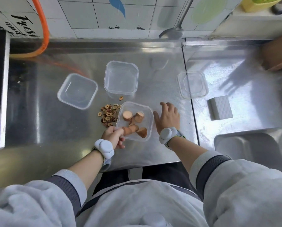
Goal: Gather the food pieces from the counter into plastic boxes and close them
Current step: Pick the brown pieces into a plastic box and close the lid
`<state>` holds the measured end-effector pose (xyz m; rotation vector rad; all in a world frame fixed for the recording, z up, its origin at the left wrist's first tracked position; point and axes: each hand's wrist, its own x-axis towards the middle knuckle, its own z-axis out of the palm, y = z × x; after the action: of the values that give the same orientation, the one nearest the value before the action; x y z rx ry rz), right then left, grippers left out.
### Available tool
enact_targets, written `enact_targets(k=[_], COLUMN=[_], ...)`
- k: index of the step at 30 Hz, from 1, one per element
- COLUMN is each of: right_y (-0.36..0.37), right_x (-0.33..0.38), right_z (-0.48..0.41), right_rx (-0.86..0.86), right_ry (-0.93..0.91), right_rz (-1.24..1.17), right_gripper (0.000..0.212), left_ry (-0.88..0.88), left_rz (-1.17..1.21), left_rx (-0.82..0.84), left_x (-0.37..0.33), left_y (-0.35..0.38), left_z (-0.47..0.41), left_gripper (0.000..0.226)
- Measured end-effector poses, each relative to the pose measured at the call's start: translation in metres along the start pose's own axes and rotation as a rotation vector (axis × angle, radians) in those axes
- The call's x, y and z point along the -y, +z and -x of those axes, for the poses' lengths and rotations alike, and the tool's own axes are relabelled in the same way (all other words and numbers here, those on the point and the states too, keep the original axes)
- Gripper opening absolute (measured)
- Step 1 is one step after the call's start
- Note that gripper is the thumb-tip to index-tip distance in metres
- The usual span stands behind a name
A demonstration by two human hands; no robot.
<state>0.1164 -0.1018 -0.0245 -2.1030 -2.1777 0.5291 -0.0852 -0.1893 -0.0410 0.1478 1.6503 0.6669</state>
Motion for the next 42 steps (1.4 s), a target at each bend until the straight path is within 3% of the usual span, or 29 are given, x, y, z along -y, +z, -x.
enact_targets(k=[5,10,14,18,21,26,29,36,42], right_y=[-0.001,0.006,0.008,-0.005,-0.022,-0.032,-0.038,-0.061,-0.072], right_x=[-0.008,-0.033,-0.041,-0.032,-0.008,0.026,0.036,-0.008,-0.082], right_z=[-0.002,0.000,0.000,0.002,0.002,0.008,0.010,-0.013,-0.065], right_rx=[-0.064,0.200,0.298,0.125,0.005,0.143,0.118,-0.078,-0.029], right_ry=[0.029,0.041,0.017,0.100,0.046,-0.197,-0.231,-0.129,0.124], right_rz=[-0.053,0.078,-0.015,-0.165,-0.204,-0.161,-0.163,-0.151,0.044], right_gripper=[0.034,0.041,0.028,0.021,0.022,0.034,0.038,0.038,0.064], left_ry=[-0.039,-0.027,-0.063,-0.059,-0.022,0.029,0.066,0.078,0.061], left_rz=[0.015,-0.045,-0.042,-0.065,-0.106,-0.152,-0.186,-0.162,-0.114], left_rx=[-0.001,-0.035,-0.010,0.028,0.012,0.061,0.068,0.067,0.071], left_x=[-0.003,-0.005,-0.010,-0.017,-0.021,-0.027,-0.031,-0.039,-0.047], left_y=[0.010,0.013,0.009,0.009,0.013,0.020,0.026,0.049,0.094], left_z=[-0.005,-0.012,-0.015,-0.009,-0.005,0.004,0.010,0.009,-0.005], left_gripper=[0.033,0.014,0.008,0.003,0.007,0.012,0.010,0.006,0.020])
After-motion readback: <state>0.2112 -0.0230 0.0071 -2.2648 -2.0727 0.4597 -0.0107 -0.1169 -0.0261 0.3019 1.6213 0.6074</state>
